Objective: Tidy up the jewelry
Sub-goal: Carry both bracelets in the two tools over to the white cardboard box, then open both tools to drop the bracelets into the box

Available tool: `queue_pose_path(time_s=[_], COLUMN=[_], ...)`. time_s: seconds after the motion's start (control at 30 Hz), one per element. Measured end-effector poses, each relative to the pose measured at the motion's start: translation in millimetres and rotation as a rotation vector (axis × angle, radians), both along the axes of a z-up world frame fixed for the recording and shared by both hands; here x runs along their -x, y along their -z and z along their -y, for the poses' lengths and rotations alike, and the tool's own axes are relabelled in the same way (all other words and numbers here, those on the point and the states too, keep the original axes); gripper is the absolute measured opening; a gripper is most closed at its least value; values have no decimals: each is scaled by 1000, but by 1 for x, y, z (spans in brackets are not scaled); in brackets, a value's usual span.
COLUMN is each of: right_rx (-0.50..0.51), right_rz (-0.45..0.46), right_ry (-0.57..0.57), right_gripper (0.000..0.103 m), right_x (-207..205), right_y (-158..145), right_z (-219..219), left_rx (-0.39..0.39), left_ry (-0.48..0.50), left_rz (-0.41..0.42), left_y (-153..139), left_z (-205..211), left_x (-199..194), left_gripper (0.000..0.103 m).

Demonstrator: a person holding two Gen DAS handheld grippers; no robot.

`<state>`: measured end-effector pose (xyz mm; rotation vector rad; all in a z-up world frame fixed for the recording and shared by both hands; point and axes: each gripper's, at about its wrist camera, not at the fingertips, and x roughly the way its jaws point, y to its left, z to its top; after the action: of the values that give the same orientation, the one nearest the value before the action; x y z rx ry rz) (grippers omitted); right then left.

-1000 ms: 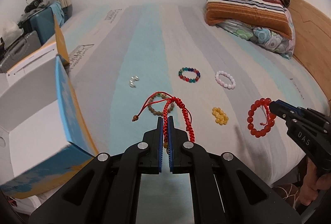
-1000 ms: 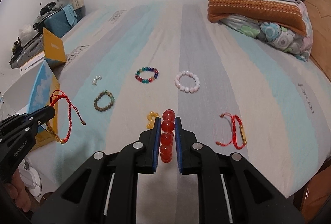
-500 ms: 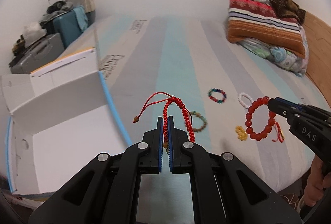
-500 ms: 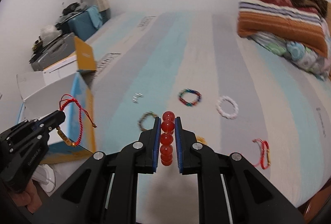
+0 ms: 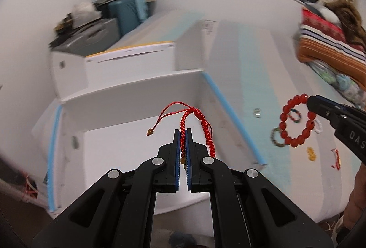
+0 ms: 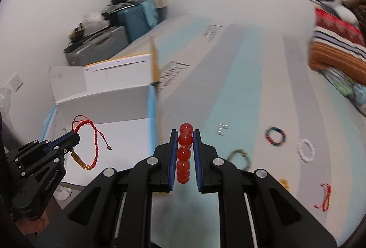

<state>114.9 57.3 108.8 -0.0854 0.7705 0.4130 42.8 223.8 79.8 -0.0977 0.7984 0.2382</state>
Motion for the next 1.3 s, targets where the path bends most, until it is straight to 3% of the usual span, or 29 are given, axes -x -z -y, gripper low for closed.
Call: queue_pose_path(time_s=[0.3,0.53,0.83,1.13,1.17,1.23,1.3], right_rx=[16,63,128,156,170,165,148], right_rz=[-11,-84,-179,-213,-198,-184,-177], right_ry=[-128,-170,-164,-158,-152,-157,-160], right_gripper=[12,12,12,13,15,31,40], right_x=[10,2,-13,-19,-17,-13,-10], right_y=[6,47,95,111,110,106,100], right_z=[-77,-119,-135,-146,-147,-148,-145], left_rx=[-5,1,18,29,27,32,30], left_ry=[-131,-188,-213,-221,-219,-225,-236], left_rz=[-56,-140,-208,-239,-239,-232,-213], left_y=[12,43,76,91,90,88,84], left_z=[-66,-97,-113,-116,-115,-116,-116], left_x=[22,25,20,16,16,17,19], left_gripper=[4,4,4,8,9,23,39])
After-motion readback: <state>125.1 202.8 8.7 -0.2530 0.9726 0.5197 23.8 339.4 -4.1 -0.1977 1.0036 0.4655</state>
